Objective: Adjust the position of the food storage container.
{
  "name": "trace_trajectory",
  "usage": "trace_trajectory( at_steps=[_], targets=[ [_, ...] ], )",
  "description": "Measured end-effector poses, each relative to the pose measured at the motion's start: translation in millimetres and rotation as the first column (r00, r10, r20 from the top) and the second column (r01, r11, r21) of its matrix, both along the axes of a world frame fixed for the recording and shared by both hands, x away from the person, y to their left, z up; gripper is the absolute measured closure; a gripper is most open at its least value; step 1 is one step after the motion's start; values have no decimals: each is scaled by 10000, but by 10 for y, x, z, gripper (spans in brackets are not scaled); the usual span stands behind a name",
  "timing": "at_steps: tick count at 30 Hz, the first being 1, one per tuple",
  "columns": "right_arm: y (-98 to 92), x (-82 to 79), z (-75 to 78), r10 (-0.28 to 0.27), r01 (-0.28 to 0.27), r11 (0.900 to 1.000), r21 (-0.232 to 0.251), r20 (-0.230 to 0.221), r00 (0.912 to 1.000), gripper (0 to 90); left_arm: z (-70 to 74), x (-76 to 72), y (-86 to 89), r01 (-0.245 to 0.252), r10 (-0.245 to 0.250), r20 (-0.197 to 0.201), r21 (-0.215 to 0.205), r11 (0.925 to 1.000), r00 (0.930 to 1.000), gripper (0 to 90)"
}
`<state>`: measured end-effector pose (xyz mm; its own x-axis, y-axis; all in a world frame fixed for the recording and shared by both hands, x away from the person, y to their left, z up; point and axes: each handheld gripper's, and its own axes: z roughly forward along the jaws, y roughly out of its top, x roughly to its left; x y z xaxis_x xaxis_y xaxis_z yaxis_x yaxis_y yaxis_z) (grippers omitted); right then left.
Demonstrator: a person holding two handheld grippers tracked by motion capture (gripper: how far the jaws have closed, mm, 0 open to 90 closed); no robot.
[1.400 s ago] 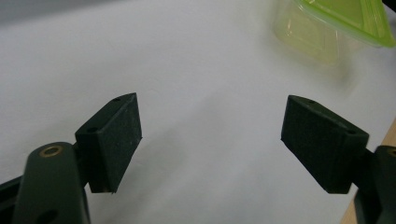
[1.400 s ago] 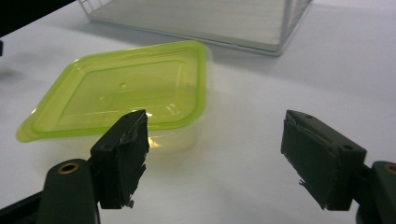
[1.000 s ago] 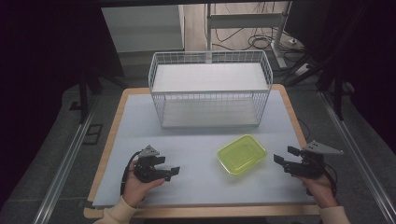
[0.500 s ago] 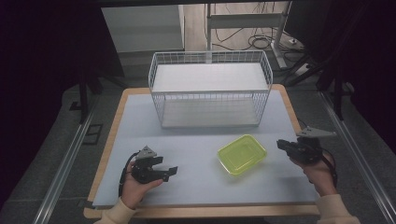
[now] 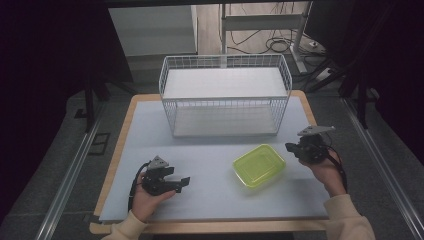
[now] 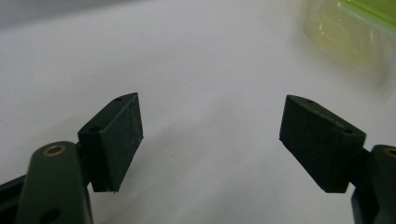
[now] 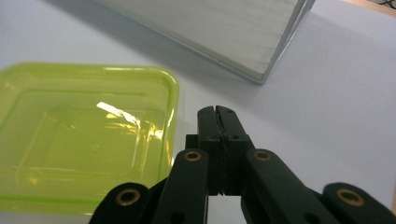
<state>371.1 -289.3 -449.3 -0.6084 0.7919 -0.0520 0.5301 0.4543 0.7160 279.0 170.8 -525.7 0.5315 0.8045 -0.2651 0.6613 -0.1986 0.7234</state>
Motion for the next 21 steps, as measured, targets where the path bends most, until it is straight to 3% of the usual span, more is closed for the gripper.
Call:
trace_trajectory(
  at_steps=[5,10,21],
  targets=[
    [9,18,-59,87,-91,9994,-320,-117,9999,900,-27,6,-5,-56,56,-51,152,9999,10000,210],
    [86,85,-201,281,-324,9966,-753,-571,9980,900,-38,-18,-20,-38,39,-63,197,9998,10000,211],
    [216,122,-284,423,-521,9888,-1399,-720,9965,900,-60,-44,5,14,-12,-89,221,9998,10000,212]
  ],
)
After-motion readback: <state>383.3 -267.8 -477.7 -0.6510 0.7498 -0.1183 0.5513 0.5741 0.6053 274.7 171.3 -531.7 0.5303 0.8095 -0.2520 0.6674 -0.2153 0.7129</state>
